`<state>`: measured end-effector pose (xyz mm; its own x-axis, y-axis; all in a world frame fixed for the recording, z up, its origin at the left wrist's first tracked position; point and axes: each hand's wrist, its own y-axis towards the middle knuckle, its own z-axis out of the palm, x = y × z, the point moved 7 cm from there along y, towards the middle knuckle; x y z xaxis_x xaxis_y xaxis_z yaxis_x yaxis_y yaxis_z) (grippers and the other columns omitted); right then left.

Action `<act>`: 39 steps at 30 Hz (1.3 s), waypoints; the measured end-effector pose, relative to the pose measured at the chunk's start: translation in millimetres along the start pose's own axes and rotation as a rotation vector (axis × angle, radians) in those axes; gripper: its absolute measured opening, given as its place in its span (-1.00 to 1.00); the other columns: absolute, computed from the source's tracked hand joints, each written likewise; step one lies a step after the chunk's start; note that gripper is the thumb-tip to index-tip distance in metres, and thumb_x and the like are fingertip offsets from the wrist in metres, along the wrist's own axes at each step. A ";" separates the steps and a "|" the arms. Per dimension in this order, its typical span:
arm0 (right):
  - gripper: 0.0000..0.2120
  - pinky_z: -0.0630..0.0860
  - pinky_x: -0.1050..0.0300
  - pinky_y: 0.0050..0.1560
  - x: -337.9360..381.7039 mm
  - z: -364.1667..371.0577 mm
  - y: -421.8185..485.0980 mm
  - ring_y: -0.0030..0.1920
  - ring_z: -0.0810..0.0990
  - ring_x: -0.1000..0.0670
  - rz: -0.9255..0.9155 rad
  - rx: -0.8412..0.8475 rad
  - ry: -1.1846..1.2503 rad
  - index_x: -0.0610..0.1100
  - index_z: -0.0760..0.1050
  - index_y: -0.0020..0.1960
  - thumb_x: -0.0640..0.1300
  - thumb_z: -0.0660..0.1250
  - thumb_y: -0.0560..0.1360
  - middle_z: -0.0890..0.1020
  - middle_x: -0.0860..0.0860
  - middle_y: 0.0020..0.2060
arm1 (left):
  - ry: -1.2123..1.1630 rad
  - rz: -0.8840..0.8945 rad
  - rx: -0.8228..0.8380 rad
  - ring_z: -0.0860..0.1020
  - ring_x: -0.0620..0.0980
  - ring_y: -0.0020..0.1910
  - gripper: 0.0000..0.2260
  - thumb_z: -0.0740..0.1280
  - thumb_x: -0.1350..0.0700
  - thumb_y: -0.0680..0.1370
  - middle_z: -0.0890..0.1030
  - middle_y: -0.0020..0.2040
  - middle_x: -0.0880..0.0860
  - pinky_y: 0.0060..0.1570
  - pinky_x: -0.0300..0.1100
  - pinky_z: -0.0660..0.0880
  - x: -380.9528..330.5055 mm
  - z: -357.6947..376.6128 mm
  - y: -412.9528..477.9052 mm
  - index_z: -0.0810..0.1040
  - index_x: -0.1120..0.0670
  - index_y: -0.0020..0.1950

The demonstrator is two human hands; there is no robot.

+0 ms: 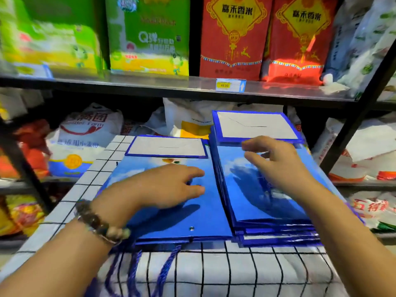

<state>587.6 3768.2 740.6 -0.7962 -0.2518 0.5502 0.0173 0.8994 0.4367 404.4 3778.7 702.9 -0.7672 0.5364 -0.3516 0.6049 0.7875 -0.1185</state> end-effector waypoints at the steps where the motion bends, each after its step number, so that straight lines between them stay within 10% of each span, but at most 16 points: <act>1: -0.79 0.41 0.38 -0.02 20.2 17.5 -8.3 -0.06 0.52 0.21 -0.049 0.099 0.026 -0.05 0.57 0.10 -0.13 0.32 0.48 0.60 0.14 -0.07 | 0.049 -0.039 0.013 0.43 -0.06 0.21 -0.65 0.14 -0.11 0.57 0.45 0.31 -0.07 0.17 -0.21 0.34 14.3 3.7 -10.8 0.36 -0.08 0.33; 7: -0.55 0.32 0.15 0.29 94.1 112.9 -68.4 0.27 0.36 0.18 -0.327 0.645 -0.093 0.08 0.46 0.26 0.14 0.37 0.40 0.47 0.18 0.26 | 0.181 -0.198 -0.230 0.45 -0.06 0.17 -0.64 0.05 -0.14 0.51 0.49 0.21 -0.11 0.15 -0.12 0.38 70.3 5.0 -61.8 0.50 -0.06 0.17; 14: -0.60 0.21 0.28 0.31 97.7 126.7 -75.7 0.35 0.24 0.25 -0.292 0.582 -0.099 0.18 0.40 0.30 0.12 0.29 0.47 0.34 0.26 0.37 | -0.015 -0.126 -0.491 0.47 -0.23 0.05 -0.51 -0.03 -0.25 0.37 0.53 0.01 -0.30 0.04 -0.28 0.41 72.7 12.0 -113.7 0.61 -0.15 0.00; 18: -0.65 0.31 0.15 0.33 90.8 128.4 -76.8 0.32 0.32 0.27 -0.190 0.549 0.001 0.16 0.47 0.25 0.11 0.29 0.47 0.42 0.26 0.31 | -0.058 -0.041 -0.444 0.30 -0.30 0.22 -0.61 0.11 0.05 0.39 0.50 0.10 -0.39 0.04 -0.63 0.22 70.9 15.9 -123.2 0.60 -0.16 0.09; 23: -0.67 0.33 0.15 0.30 88.1 130.4 -77.9 0.28 0.36 0.25 -0.183 0.541 0.033 0.11 0.51 0.21 0.08 0.34 0.45 0.46 0.25 0.25 | -0.022 -0.051 -0.542 0.48 -0.24 -0.14 -0.70 0.05 -0.24 0.33 0.49 -0.02 -0.28 -0.22 -0.27 0.43 61.9 12.3 -119.7 0.40 -0.19 -0.04; 29: -0.63 0.41 0.04 0.23 91.6 128.7 -78.1 0.08 0.53 0.05 -0.027 0.597 0.517 -0.13 0.62 -0.03 0.06 0.12 0.48 0.55 0.00 0.00 | -0.479 -0.090 -0.696 0.56 -0.15 -0.31 -0.76 0.15 -0.08 0.42 0.61 -0.32 -0.13 -0.18 -0.09 0.48 48.1 -11.2 -98.8 0.52 0.03 -0.24; 35: -0.72 0.49 0.27 0.05 95.3 123.5 -75.7 -0.07 0.61 0.06 0.050 0.644 0.677 -0.06 0.64 -0.21 -0.14 0.17 0.51 0.63 -0.02 -0.18 | -0.141 -0.187 -0.681 0.43 0.08 -0.30 -0.60 0.17 -0.10 0.55 0.43 -0.44 0.02 -0.29 -0.05 0.39 36.2 -27.7 -79.5 0.33 0.08 -0.42; 39: -0.50 0.33 0.19 -0.28 94.3 125.8 -77.4 -0.36 0.48 0.05 0.150 0.722 0.858 -0.01 0.65 -0.21 0.09 -0.04 0.52 0.65 -0.01 -0.29 | -0.025 -0.339 -0.649 0.36 0.07 -0.33 -0.58 0.15 -0.10 0.57 0.35 -0.47 0.01 -0.45 -0.14 0.16 43.3 -26.8 -75.8 0.31 0.07 -0.44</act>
<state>435.0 3719.7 669.1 -0.1323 -0.0361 0.9906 -0.4969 0.8671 -0.0348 319.6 3750.4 721.5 -0.8800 0.2305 -0.4152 0.0810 0.9343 0.3471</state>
